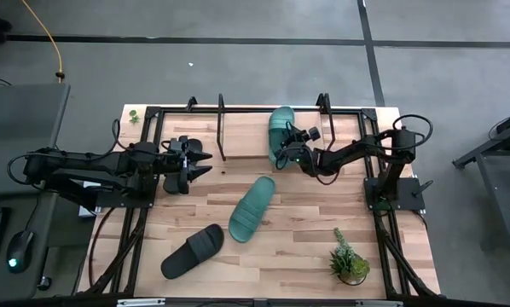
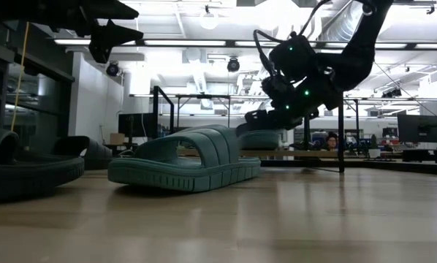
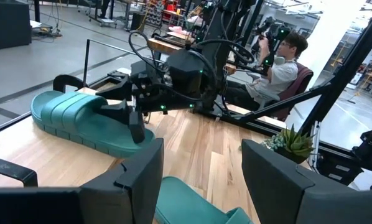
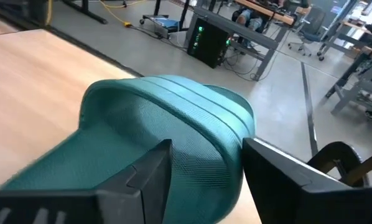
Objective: Pick and place slides into the shelf
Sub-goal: Put the bottom green slipper on the shelf
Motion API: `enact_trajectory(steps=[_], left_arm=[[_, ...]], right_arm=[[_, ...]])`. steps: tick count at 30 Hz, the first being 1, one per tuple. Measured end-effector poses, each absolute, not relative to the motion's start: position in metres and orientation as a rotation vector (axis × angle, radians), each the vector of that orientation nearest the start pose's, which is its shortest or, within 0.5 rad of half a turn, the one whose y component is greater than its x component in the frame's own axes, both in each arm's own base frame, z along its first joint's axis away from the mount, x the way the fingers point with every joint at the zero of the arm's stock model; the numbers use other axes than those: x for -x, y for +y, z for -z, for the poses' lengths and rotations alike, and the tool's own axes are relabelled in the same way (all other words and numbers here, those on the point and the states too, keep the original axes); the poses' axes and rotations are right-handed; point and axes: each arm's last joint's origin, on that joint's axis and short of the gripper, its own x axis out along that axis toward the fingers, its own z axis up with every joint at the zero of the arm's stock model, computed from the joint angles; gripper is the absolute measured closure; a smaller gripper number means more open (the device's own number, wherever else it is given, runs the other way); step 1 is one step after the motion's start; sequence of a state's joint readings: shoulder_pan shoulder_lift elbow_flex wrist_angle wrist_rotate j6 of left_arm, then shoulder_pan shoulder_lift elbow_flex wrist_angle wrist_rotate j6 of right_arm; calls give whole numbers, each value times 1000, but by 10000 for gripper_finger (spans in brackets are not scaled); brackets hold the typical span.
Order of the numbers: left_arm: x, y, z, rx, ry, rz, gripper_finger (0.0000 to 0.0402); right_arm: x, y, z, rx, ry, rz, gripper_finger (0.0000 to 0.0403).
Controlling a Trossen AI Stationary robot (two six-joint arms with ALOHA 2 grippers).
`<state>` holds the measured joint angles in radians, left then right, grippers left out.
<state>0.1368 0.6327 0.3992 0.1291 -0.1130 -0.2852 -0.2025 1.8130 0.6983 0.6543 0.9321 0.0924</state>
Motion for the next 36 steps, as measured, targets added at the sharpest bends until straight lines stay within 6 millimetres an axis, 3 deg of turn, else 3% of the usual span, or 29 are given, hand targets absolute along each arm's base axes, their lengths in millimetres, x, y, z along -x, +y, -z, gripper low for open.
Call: enact_trajectory(steps=[8,36], left_arm=[[-153,24,-251,285,69,-263,204],[-153,24,-251,285,70,-263,204]], right_arm=[[-312,-78,-129,107,394,1128,222],[-307,-79,-144,173,395,1208,221]])
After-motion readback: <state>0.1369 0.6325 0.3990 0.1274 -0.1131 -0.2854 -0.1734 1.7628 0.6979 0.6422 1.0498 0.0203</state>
